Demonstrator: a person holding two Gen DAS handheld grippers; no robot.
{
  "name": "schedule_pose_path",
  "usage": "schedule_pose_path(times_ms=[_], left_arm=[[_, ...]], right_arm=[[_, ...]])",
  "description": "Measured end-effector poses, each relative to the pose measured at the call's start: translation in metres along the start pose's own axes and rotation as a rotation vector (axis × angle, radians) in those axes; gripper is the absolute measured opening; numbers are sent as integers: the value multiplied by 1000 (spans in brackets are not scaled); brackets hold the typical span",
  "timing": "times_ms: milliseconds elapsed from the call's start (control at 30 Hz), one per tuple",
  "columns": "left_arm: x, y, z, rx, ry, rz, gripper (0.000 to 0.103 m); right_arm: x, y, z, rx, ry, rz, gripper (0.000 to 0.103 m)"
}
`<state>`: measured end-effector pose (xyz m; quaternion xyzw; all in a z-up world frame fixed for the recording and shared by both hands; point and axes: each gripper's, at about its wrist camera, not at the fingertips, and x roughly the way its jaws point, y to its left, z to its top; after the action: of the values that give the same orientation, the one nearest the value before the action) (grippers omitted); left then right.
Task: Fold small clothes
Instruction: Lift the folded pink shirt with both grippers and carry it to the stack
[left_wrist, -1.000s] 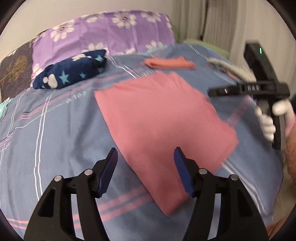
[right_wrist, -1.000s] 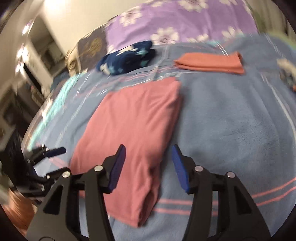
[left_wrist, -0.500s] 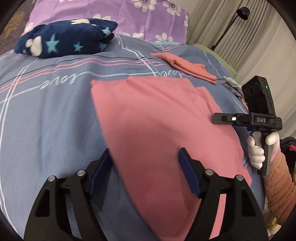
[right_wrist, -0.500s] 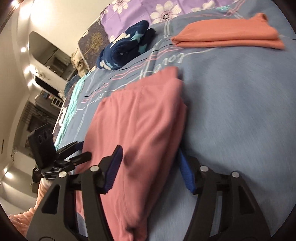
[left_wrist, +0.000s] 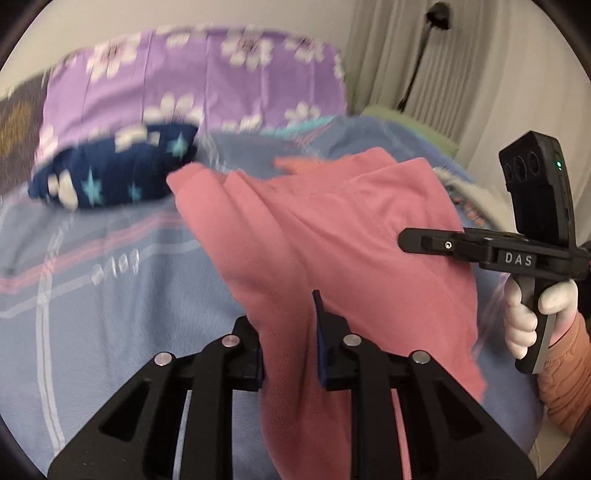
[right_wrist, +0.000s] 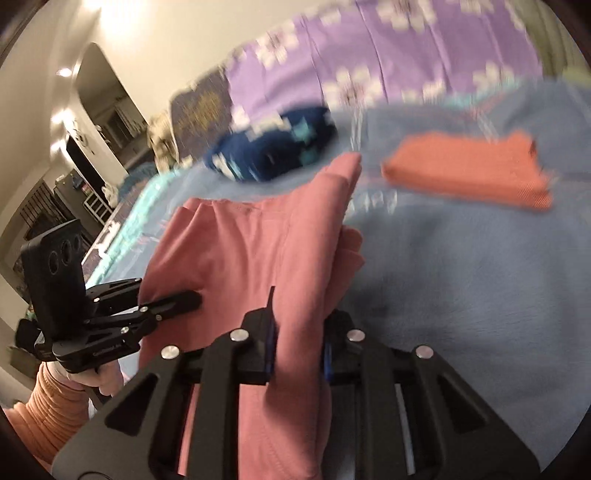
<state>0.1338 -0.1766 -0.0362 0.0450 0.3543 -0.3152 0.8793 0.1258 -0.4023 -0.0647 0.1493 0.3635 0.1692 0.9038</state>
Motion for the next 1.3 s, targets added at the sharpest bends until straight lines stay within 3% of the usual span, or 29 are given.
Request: schedule_pose_path(times_ms=[200,367,600,700,933,1200,1300], left_arm=[[-63,-74,38,150,-136,-93,20],[-85,-147,69,265,-225,-173,20],[-78,-251,113,400,-257,-293,20],[-65,-289,128,448,-251,-329,20],[-22,-334,150,483,-217,-383,20],[36,-371,168,470,-135,-424,20],[54,-378,172,472,-114,-427,20]], right_arm=[[-119,33,8,-92,-231,-81,18],[-222,34,8,-111,-383,-193,18],[-335,18,2,-107,-525,-473,18],[-367,0,0,-65,-553,-553,18],[-404,-51,-2,23,-578,-686,18],[-399,-108,11,103,-561,-870,18],[-396,-119,12,126,-547,-893,18]])
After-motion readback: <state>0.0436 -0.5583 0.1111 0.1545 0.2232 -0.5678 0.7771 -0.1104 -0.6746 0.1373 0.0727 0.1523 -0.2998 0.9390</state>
